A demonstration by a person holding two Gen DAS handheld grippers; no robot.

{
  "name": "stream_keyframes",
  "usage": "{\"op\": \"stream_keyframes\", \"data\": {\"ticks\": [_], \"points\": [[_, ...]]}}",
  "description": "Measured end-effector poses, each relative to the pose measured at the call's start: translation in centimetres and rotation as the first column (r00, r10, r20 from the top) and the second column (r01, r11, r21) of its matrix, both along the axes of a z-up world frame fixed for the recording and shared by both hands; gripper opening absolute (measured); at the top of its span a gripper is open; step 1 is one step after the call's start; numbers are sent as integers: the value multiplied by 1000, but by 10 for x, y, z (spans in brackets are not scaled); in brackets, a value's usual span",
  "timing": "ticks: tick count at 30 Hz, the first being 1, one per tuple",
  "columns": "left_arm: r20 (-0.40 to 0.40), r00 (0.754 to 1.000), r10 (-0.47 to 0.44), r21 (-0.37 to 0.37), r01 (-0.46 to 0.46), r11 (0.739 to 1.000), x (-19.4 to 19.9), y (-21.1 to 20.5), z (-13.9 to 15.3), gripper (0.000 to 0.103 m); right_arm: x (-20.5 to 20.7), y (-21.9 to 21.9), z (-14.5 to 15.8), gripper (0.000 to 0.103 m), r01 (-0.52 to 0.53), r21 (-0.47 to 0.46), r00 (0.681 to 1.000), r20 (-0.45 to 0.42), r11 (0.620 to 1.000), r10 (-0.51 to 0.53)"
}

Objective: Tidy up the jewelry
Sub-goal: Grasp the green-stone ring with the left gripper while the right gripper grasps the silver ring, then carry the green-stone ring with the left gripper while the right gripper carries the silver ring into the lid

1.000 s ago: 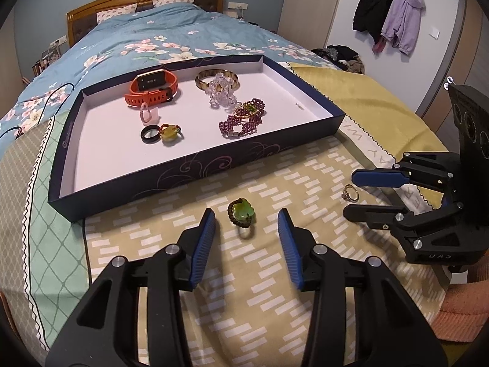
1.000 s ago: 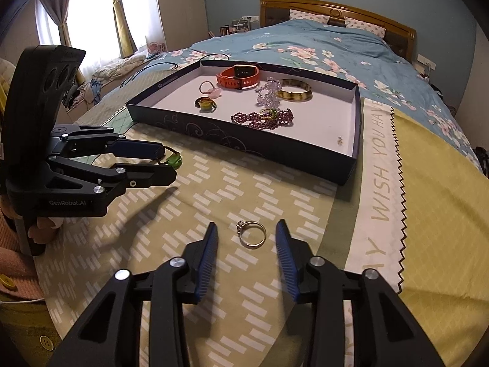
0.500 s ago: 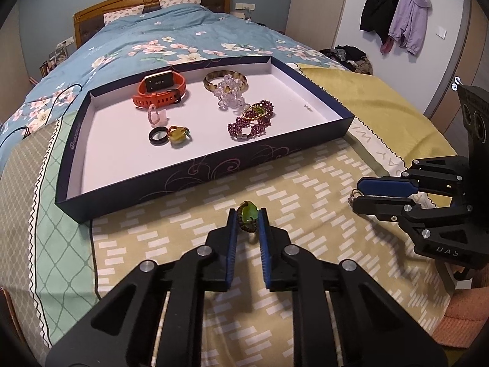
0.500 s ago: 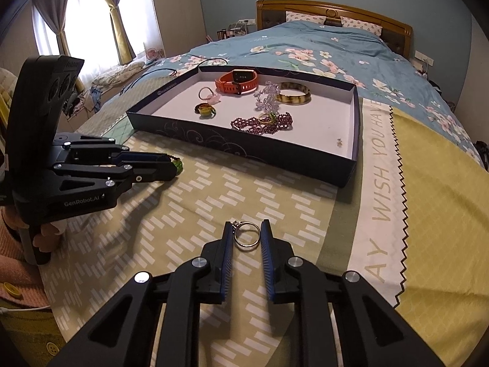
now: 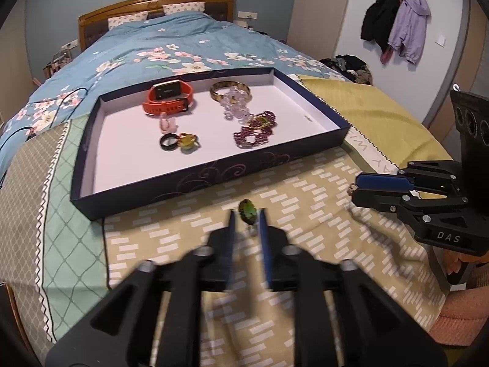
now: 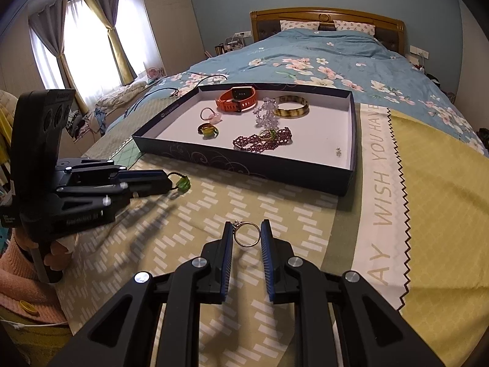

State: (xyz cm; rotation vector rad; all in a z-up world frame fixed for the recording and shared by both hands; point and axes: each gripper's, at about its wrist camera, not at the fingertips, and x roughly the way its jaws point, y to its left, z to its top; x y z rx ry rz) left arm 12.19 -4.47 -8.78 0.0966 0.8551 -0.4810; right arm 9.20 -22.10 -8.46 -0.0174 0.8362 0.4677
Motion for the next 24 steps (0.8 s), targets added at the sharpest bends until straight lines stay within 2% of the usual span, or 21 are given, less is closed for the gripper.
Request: {"op": "stream_keyframes", "data": {"ticks": [6, 9, 11, 24], "points": [[-12, 1000, -13, 33, 14, 999, 7, -11, -6, 25, 1, 0, 2, 16, 1, 9, 1000, 7, 1000, -1], [-30, 1000, -3, 43, 5, 999, 11, -13, -10, 14, 2, 1, 4, 16, 1, 14, 1000, 14, 1000, -1], [-28, 1000, -1, 39, 2, 999, 11, -12, -10, 14, 2, 1, 5, 16, 2, 23, 1000, 20, 1000, -3], [38, 999, 18, 12, -19, 1000, -3, -2, 10, 13, 8, -1, 14, 16, 21, 72, 998, 62, 997, -25]]}}
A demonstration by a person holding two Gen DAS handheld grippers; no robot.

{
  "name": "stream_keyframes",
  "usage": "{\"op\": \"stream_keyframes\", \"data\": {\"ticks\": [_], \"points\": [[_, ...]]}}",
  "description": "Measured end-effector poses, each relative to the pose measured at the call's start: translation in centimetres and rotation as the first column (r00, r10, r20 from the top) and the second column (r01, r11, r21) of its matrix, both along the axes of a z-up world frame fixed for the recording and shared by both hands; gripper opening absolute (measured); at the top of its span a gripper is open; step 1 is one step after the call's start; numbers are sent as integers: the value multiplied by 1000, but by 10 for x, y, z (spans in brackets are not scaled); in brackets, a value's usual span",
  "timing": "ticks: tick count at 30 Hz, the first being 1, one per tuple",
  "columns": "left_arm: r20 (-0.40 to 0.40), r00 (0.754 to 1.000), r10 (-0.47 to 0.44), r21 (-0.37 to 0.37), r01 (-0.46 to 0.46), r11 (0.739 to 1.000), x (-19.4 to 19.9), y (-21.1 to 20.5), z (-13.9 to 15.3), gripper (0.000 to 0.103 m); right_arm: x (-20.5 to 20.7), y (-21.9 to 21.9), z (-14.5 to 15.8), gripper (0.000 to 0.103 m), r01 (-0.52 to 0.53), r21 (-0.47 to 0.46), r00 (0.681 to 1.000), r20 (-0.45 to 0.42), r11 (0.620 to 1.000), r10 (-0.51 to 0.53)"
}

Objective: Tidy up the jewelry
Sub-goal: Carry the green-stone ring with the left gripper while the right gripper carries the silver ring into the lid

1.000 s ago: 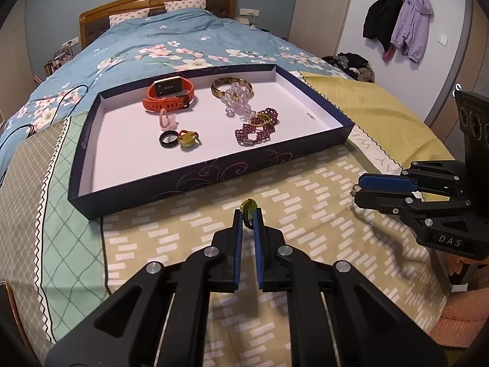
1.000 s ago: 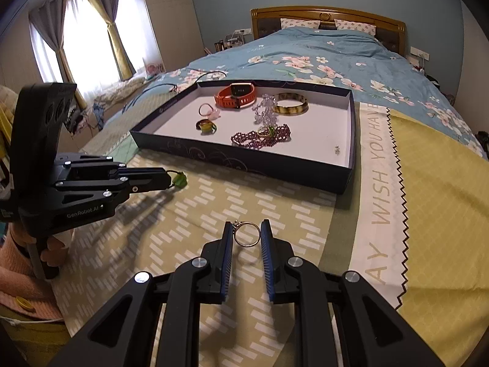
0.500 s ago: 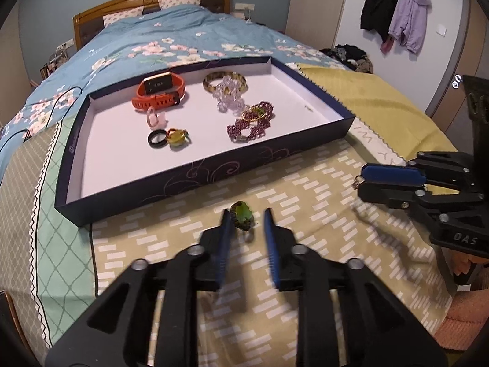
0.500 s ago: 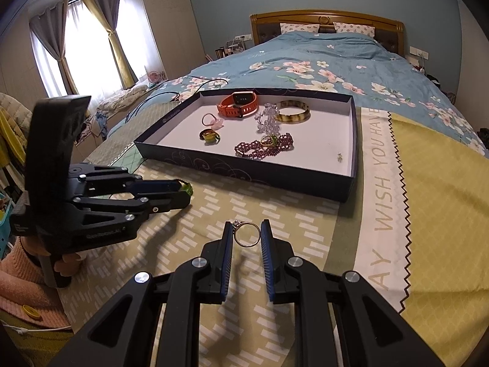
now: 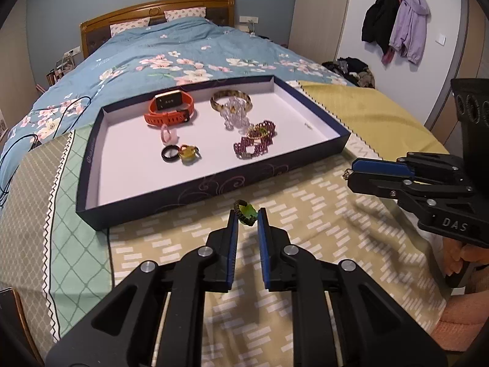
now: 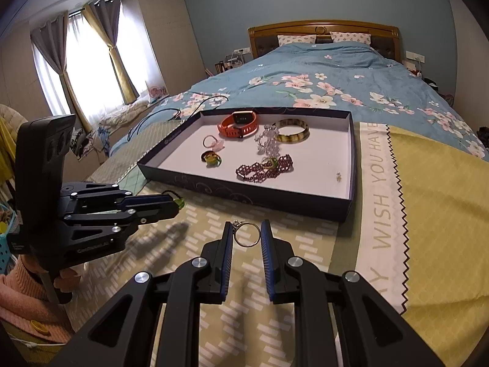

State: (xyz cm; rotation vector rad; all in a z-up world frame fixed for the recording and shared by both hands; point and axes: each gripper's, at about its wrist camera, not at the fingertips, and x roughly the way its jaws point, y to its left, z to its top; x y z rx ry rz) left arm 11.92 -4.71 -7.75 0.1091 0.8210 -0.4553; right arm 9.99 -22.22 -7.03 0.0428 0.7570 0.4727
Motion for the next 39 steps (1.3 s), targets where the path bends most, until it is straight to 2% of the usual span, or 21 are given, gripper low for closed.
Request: {"op": "stream_keyframes", "data": {"ticks": [21, 39], "points": [[87, 996, 33, -30, -30, 999, -12, 15, 39, 13, 14, -3, 13, 16, 33, 92, 999, 36, 995, -36], [121, 991, 61, -29, -58, 998, -8, 21, 52, 13, 25, -1, 22, 16, 39, 92, 997, 68, 995, -46]]}}
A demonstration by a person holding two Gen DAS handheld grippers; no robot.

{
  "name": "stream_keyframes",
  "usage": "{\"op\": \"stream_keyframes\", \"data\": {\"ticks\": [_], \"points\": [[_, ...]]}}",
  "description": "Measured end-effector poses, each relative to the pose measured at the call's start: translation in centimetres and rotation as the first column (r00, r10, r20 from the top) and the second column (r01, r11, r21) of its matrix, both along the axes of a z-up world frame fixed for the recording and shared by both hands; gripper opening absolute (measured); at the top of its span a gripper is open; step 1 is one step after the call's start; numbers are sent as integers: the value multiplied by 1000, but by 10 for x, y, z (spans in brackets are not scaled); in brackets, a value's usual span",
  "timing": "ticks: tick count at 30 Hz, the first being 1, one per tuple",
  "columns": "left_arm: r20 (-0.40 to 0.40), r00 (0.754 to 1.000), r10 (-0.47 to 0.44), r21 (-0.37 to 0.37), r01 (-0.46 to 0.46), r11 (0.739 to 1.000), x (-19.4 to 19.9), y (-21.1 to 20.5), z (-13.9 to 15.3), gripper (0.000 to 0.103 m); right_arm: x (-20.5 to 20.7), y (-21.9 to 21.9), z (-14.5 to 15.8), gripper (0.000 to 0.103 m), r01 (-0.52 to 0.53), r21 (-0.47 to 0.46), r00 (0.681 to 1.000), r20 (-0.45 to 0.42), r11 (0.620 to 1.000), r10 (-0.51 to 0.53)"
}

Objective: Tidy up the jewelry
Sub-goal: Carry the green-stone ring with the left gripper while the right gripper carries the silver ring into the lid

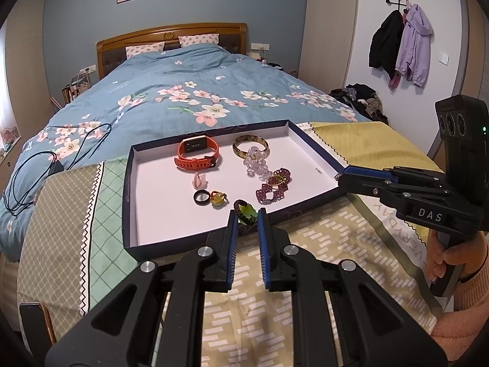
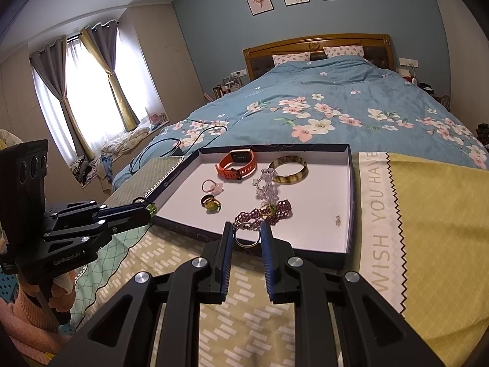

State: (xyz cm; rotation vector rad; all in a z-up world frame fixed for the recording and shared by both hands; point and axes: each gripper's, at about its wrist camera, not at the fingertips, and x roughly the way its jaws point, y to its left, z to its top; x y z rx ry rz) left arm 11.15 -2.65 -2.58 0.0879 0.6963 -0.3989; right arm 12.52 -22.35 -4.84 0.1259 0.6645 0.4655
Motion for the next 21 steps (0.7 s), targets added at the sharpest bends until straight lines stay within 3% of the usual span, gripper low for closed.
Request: {"op": "stream_keyframes", "data": {"ticks": [21], "points": [[7, 1000, 30, 7, -30, 1000, 16, 5, 1, 13, 21, 5, 7, 16, 4, -7, 1000, 11, 1000, -3]]}}
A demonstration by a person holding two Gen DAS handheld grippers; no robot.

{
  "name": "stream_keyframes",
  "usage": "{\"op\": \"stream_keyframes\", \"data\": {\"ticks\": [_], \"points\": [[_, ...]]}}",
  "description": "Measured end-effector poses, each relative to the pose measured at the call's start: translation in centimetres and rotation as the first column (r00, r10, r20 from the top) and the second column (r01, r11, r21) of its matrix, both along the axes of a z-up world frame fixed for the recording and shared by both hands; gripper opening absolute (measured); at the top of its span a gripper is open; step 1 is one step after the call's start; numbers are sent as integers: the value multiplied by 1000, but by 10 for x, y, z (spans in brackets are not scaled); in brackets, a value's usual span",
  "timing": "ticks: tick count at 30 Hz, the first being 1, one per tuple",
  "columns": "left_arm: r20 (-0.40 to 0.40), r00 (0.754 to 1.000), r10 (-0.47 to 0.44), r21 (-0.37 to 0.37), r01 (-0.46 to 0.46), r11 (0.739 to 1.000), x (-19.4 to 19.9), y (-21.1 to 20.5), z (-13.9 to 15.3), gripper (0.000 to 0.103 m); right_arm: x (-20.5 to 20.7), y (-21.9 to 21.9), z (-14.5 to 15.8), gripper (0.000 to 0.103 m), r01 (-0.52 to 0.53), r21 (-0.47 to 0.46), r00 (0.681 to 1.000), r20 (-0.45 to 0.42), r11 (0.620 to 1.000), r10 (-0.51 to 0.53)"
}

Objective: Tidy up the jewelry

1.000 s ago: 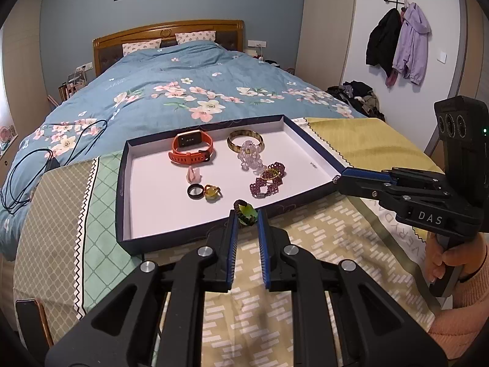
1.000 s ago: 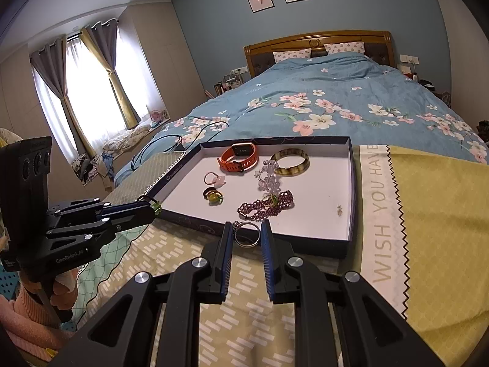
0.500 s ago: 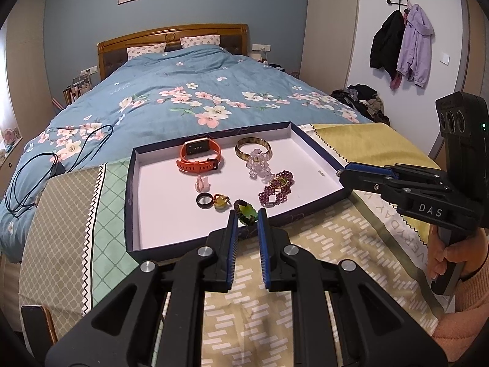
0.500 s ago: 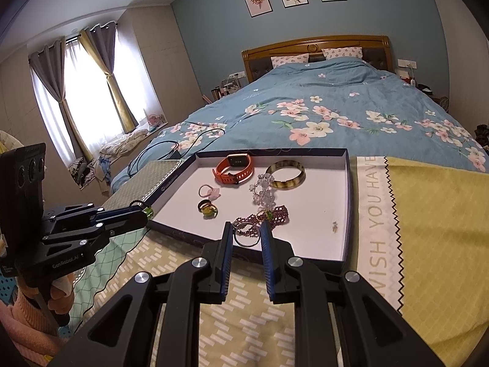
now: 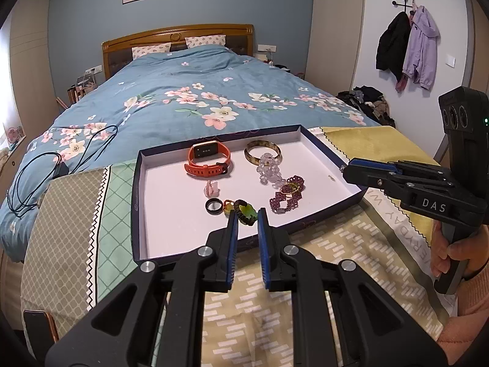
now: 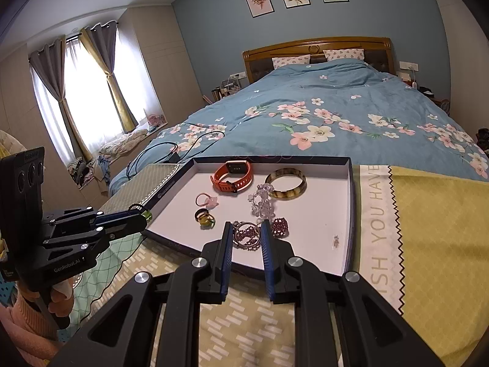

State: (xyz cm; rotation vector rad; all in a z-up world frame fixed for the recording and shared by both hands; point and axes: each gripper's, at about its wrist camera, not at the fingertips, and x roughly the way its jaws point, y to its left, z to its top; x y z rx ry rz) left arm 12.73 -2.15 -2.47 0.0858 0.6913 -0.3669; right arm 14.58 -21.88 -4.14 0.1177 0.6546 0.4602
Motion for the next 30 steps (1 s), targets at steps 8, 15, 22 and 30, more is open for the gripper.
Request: {"op": "stream_keyframes", "data": {"ticks": [8, 15, 22, 30], "points": [[0, 1000, 6, -1, -6, 1000, 8, 2, -1, 13, 3, 0, 0, 16, 1, 3, 1000, -1, 1000, -1], [0, 1000, 9, -1, -9, 1000, 10, 3, -1, 13, 6, 1, 0, 17, 0, 5, 1000, -1, 1000, 0], [0, 1000, 14, 3, -14, 1000, 14, 4, -2, 13, 7, 1, 0, 17, 3, 5, 1000, -2, 1000, -3], [-1, 1000, 20, 6, -20, 1000, 21, 4, -5, 13, 17, 4, 2, 16, 3, 9, 1000, 2, 1000, -3]]}}
